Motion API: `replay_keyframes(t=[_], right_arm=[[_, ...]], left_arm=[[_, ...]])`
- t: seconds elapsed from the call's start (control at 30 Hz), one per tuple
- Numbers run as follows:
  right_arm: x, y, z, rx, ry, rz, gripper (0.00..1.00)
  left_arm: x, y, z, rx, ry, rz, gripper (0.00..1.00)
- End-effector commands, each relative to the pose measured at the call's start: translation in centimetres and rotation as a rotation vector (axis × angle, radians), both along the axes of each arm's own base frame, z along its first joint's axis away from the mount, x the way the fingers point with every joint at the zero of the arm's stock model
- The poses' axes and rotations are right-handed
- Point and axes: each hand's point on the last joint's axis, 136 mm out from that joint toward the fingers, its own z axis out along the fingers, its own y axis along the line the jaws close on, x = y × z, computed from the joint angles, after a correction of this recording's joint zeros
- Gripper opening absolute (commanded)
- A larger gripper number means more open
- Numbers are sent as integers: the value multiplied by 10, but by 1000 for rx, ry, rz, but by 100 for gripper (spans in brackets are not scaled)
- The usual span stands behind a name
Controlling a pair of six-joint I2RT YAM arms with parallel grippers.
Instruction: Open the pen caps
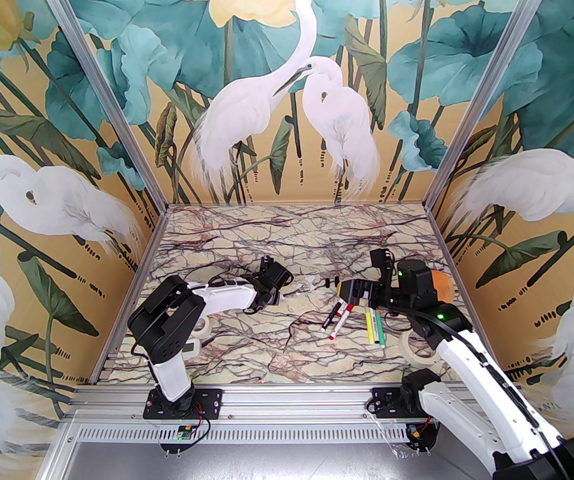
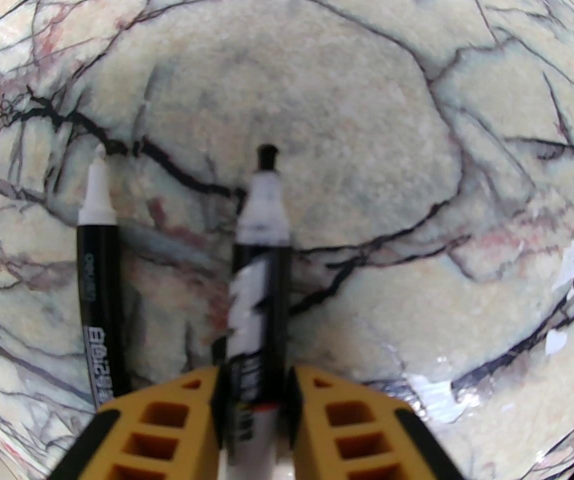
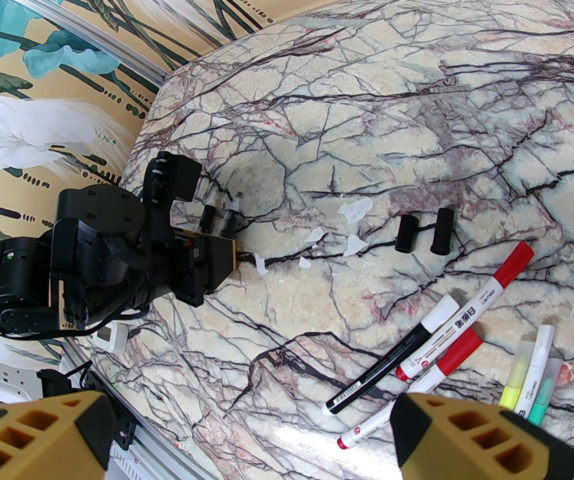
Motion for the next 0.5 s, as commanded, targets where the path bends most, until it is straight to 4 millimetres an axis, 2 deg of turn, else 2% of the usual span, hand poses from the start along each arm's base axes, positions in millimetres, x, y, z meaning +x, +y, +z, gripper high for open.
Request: replay_keyframes(t=[0.0,0.13,0.37,0.47], right_arm=[[0,0,-8,-5,18,-9,99],[0,0,-12,-5,25,-12,99],[-2,1,-17,6,31,-9,99],[-3,1,-18,9,33,-12,100]], left_arm=[[0,10,-4,56,20,12,30],[-1,15,6,73,15,27,30],[2,22,47,90,-28,50,30],[0,17,60,55,-25,38,30]])
